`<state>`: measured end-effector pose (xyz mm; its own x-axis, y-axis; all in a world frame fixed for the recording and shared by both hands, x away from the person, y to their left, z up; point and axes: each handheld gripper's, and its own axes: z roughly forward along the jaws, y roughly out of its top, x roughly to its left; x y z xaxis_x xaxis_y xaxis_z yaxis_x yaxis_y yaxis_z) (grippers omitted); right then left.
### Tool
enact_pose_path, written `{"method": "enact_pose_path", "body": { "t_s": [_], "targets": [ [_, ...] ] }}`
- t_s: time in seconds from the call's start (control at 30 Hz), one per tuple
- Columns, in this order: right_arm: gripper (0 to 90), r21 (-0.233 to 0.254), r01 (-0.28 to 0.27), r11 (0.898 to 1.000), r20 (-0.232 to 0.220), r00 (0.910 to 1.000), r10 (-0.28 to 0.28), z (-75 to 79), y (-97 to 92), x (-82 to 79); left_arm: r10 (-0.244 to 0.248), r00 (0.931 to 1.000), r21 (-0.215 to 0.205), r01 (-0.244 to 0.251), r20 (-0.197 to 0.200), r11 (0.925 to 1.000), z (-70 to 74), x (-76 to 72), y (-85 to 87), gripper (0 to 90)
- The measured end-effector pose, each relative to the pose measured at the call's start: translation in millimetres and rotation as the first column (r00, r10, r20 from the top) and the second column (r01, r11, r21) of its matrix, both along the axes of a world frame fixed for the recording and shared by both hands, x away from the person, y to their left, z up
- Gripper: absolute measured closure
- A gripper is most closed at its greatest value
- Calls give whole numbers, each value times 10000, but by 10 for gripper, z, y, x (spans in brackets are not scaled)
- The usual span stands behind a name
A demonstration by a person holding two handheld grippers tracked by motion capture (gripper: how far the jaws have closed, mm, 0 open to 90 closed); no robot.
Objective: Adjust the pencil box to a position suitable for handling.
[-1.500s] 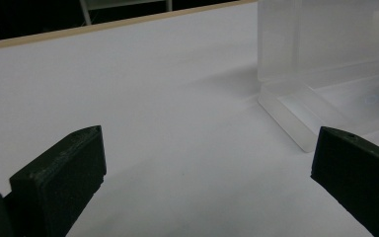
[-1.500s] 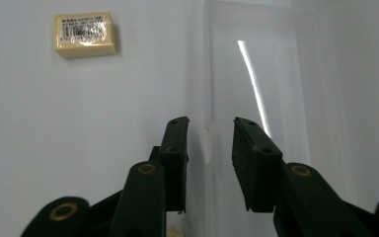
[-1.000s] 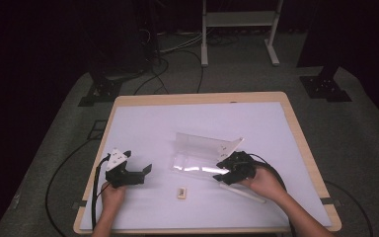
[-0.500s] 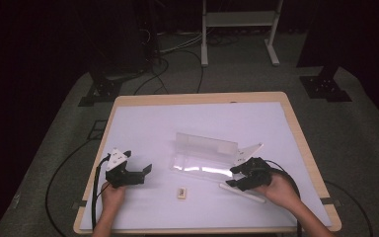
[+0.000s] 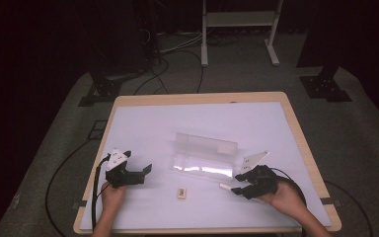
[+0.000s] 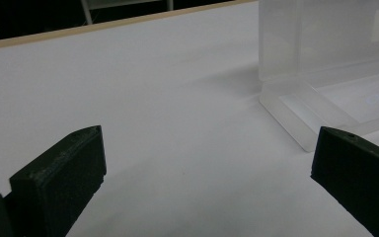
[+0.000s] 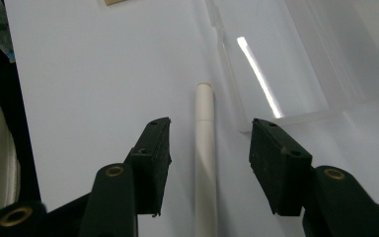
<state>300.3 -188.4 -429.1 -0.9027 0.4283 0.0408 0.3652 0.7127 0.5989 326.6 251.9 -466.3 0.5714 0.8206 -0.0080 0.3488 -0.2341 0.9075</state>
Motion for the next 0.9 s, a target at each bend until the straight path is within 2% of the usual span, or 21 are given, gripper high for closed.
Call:
{"method": "enact_pose_path", "body": {
  "t_s": [0.47,0.9],
  "targets": [
    [514,1,210,9998,-278,9994,-210,-116,-90,-94,7,10000,-7,-7,9,10000,0,0,-1,0],
    [590,-85,301,9995,-317,9990,-304,-200,-142,-148,-2,10000,30,2,13,10000,1,-2,-1,0]
  ]
}}
